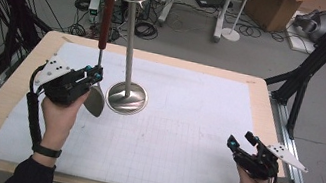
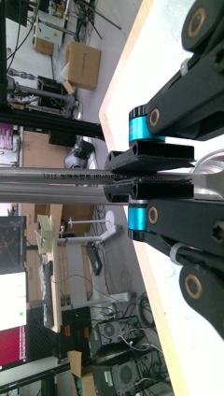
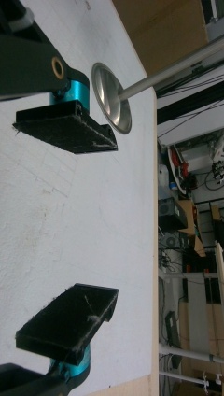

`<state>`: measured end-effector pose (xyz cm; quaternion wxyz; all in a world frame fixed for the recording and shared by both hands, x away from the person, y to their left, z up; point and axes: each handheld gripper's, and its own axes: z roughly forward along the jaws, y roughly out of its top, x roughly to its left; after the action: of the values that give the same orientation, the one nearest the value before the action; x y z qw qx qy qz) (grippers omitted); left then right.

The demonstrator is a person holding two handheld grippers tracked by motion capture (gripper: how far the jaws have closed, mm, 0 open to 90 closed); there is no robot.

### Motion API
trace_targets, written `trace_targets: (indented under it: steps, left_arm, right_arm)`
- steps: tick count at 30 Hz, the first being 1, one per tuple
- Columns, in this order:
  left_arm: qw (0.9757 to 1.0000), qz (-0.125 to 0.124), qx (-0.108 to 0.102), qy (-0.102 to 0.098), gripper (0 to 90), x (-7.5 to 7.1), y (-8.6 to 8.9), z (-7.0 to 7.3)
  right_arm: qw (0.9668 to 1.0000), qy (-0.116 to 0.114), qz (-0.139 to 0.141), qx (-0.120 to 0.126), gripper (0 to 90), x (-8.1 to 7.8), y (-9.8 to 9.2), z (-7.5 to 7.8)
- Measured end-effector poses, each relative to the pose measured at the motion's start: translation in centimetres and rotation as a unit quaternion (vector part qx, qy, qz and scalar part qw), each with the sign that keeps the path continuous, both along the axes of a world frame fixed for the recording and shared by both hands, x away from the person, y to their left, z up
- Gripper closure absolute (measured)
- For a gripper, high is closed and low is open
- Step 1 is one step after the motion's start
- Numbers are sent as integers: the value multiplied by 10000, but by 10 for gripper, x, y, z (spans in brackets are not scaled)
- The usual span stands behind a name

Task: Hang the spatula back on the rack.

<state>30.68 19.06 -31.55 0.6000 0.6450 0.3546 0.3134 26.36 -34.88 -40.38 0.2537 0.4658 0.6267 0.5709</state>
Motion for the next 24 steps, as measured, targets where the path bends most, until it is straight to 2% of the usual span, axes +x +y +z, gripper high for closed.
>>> trace_targets:
  steps: [9, 18, 24]
  left_arm:
    - [9999, -2, 90, 66, 836, 4, -3, 3]
    - [9999, 12, 86, 90, 831, 8, -5, 1]
    - [10000, -15, 17, 25, 823, 9, -6, 2]
  right_arm:
    - [10000, 29, -2, -3, 232, 0, 1, 0]
    - [10000, 26, 7, 11, 232, 0, 0, 0]
    - [10000, 17, 7, 6, 232, 0, 0, 0]
